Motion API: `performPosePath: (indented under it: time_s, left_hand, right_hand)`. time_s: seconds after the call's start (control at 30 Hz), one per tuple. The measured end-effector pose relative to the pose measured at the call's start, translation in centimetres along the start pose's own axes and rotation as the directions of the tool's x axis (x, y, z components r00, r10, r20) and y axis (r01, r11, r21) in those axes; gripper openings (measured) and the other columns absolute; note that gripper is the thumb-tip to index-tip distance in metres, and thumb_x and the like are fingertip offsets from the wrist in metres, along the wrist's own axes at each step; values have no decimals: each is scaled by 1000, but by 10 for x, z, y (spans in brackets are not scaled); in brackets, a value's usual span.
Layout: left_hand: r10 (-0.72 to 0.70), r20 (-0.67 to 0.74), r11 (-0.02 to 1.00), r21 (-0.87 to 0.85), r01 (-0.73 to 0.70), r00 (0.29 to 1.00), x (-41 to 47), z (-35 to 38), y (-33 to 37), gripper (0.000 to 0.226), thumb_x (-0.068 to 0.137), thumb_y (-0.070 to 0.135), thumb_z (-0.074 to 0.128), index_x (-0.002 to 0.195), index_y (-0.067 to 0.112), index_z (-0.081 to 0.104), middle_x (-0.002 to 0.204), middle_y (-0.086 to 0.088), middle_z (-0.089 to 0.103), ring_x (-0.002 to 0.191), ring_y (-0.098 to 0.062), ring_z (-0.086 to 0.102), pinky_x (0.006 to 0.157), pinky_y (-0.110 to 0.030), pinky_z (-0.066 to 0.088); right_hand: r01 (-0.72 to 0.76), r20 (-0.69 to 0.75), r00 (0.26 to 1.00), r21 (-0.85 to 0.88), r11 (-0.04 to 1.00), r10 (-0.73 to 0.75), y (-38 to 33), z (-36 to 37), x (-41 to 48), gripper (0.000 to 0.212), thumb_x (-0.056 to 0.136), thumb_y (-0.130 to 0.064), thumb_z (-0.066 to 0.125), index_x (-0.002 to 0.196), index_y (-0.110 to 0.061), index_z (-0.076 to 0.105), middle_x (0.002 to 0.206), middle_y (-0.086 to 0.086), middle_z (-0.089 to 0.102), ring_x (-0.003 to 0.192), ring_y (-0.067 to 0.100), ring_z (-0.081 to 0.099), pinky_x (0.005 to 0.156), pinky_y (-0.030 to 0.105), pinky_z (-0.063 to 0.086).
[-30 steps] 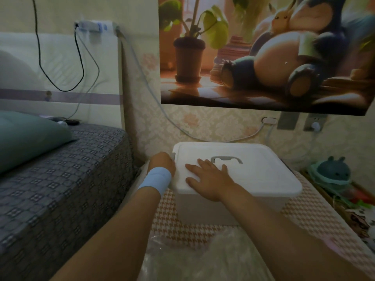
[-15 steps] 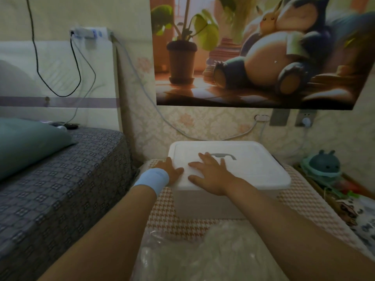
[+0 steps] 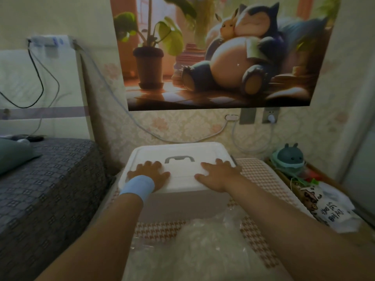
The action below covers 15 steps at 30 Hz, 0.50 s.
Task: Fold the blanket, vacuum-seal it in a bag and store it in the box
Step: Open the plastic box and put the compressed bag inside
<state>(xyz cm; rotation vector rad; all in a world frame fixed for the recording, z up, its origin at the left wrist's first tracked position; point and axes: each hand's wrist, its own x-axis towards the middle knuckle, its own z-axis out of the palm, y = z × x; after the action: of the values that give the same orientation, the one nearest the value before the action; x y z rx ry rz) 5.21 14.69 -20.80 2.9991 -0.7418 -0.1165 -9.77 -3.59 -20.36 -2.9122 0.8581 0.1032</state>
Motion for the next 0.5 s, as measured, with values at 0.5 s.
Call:
performPosePath:
  time_s: [0.5]
  left_hand:
    - [-519,23,834,-208,512,854,5,-16,-8,103,73,84,40,152,23,14,149,-19,31,133,-40,34,109,-49,25]
  right_hand:
    - [-157,-56,982,298,942,181,25,23,10,70,99,-65,25,157,-27,15,164,20,-2,150,43,5,120,59,11]
